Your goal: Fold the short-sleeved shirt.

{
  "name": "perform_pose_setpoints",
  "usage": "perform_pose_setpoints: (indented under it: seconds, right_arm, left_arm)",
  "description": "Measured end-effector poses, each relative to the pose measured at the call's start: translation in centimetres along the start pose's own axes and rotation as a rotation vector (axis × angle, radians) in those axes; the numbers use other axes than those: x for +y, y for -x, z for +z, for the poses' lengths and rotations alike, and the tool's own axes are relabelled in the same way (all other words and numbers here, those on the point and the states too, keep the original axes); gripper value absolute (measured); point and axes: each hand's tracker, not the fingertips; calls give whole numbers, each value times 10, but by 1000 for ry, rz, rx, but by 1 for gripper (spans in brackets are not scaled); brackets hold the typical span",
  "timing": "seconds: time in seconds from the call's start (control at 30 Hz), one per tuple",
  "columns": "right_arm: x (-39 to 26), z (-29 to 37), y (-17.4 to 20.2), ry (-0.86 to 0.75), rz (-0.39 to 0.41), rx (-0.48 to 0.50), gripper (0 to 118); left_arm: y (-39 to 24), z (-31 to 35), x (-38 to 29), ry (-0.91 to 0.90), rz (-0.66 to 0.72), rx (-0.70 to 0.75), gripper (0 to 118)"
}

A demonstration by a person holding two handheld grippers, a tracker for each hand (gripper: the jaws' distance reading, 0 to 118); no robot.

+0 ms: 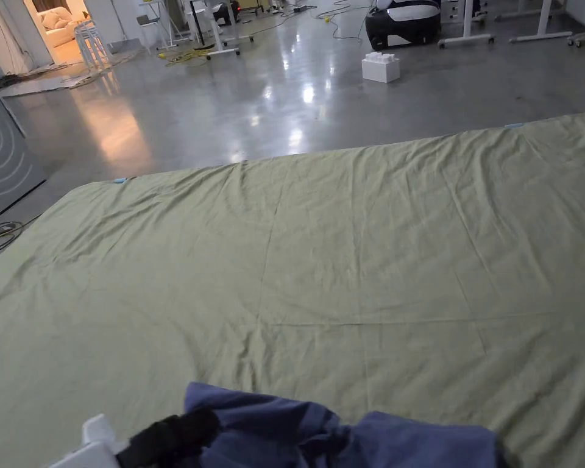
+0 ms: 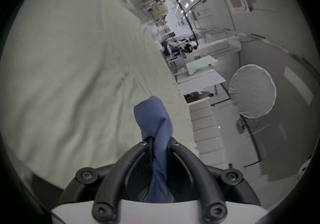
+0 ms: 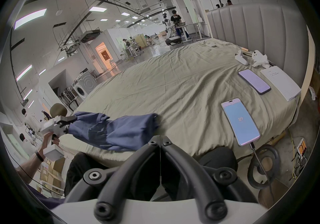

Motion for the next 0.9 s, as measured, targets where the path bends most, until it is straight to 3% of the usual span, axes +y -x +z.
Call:
perform_pose_setpoints:
  seconds: [0.17,0.27,0.37,0.53,0.57,0.6,0.63,0.67,0.7,0.8,0.9]
  right_arm:
    - [-5,-9,4,3,3,17,0]
    - [-10,-6,3,-7,-7,35,0]
    - [-12,1,4,-17,-7,30,0]
    - [-18,20,-3,-53,-68,12,0]
    - [-20,23,-5,-57,-76,-1,0]
    - [-22,26,-7,-60,-83,-13,0]
    - [-24,26,-10,-57,-90,-18,0]
    - [-27,26,-14,-51,-99,-30,0]
    - [-30,26,-17,-42,-105,-46,0]
    - [-35,24,-25,-31,-130,-62,0]
    - [-37,20,-29,-22,-158,-44,0]
  left_arm:
    - [-42,16,7,61,-162,133,15]
    - [-75,-16,-24,101,-281,215,15]
    - [-100,-65,-64,159,-276,112,15]
    - [-120,-155,-134,311,-393,214,17]
    - [-121,-165,-142,327,-406,216,22]
    - [-123,-175,-150,336,-409,228,36]
    - [-126,-182,-155,353,-423,260,59]
    - [-130,-182,-155,362,-431,274,73]
    - [-137,-180,-154,369,-457,251,79]
    - [-164,-142,-135,247,-583,112,82]
    - [-166,-118,-115,118,-560,111,82]
